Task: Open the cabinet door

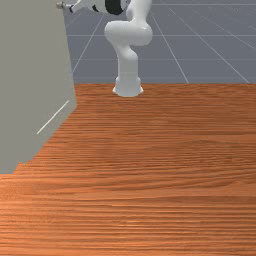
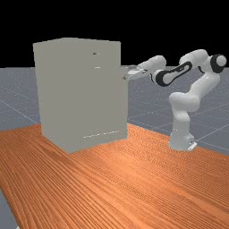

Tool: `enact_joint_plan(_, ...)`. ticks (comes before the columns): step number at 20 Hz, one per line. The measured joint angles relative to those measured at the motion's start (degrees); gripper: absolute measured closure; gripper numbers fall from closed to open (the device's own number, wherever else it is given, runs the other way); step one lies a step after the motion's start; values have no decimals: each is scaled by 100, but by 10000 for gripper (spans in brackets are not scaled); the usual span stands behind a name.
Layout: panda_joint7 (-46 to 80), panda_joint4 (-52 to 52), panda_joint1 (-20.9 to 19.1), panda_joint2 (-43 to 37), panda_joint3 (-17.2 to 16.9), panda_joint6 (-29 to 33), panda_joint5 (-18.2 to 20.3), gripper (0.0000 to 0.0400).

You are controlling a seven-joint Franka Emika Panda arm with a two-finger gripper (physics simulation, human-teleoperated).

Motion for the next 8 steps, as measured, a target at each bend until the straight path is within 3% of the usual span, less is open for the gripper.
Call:
enact_joint_plan(3, 426, -154, -92, -197, 721, -80, 264, 0)
enact_joint_plan(8, 944, -141, 111, -190, 2073, -170, 490, 0)
